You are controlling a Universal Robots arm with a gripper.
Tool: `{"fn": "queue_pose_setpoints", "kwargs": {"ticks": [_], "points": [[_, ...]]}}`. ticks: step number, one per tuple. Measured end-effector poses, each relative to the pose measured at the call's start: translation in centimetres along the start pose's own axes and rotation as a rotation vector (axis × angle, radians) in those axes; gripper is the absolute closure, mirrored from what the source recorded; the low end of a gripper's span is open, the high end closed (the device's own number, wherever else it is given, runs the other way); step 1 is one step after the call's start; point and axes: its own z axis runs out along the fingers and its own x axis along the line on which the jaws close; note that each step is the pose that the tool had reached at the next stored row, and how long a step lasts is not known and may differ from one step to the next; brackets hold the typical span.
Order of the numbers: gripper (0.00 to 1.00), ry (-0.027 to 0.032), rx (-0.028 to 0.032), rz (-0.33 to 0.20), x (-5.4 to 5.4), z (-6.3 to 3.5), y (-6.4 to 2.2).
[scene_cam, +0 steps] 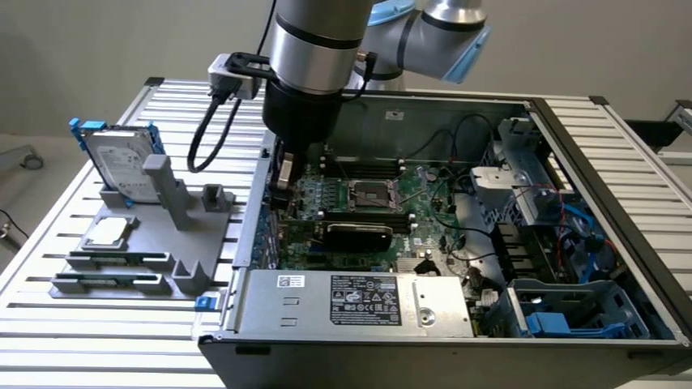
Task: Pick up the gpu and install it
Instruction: 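Press down on the gpu until it lock into place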
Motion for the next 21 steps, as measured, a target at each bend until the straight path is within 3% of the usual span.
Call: {"fn": "queue_pose_setpoints", "kwargs": {"ticks": [6,14,17,21], "points": [[0.89,0.0219,-0.0074,0.005,0.01,-0.54,-0.2],[0.89,0.0671,-0.0056,0.016,0.01,-0.53,-0.29],[0.89,0.0737,-0.0045,0.017,-0.04,-0.43,-0.36],[0.89,0.0738,-0.0034,0.018,-0.15,-0.45,-0.63]]}}
